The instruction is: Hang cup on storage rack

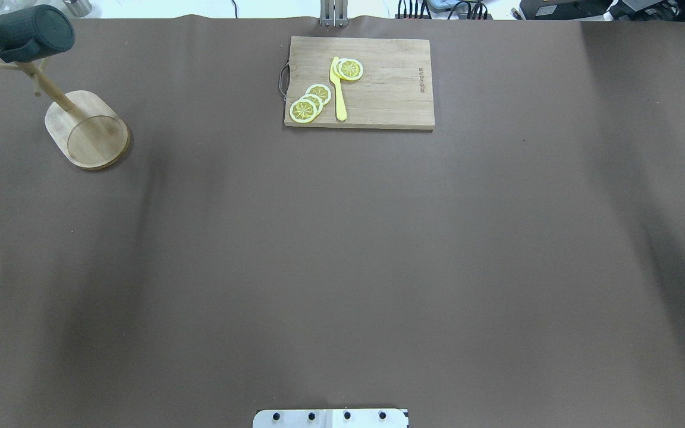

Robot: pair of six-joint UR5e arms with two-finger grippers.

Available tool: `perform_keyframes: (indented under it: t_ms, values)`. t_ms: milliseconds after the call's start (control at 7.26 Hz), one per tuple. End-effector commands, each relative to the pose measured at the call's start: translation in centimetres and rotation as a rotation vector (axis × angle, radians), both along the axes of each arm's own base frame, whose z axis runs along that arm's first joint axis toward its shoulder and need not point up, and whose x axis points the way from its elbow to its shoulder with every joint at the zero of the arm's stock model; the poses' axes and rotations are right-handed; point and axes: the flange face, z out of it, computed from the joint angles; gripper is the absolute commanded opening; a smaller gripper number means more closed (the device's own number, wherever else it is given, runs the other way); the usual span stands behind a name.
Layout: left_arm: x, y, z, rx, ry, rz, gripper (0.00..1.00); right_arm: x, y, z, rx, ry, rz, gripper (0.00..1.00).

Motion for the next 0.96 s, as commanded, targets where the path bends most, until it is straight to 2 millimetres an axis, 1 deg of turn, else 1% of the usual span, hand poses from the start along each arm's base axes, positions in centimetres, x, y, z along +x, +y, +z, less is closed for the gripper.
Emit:
perform_keyframes:
  t_ms: [0,138,275,413,551,689,826]
  values:
    - [0.3,1.3,-2.5,-0.147,0.042,0.015,0.98,1.3,1.1,1.5,-0.036,-0.006,0.013,1.00]
    - [0.4,1.8,-2.5,-0.164,0.036,0.017,0.98,2.3,1.6,2.1,-0.040,-0.008,0.018,1.00]
    - [0.3,3.1,-2.0,-0.164,0.032,0.025,0.98,2.2,2.1,2.4,-0.035,-0.028,-0.010,1.00]
    - [0.4,3.6,-2.4,-0.158,0.034,0.027,0.98,2.4,2.6,2.7,-0.042,-0.055,-0.014,1.00]
    - [0.7,3.5,-2.6,-0.132,0.040,0.035,0.98,3.1,2.7,2.3,-0.039,-0.075,-0.004,1.00]
    - [0.9,3.8,-2.6,-0.083,0.039,0.041,0.98,3.1,2.5,2.3,-0.040,-0.075,-0.004,1.00]
    - [1.1,4.4,-1.9,-0.023,0.039,0.048,0.98,3.1,2.5,2.2,-0.037,-0.075,-0.004,1.00]
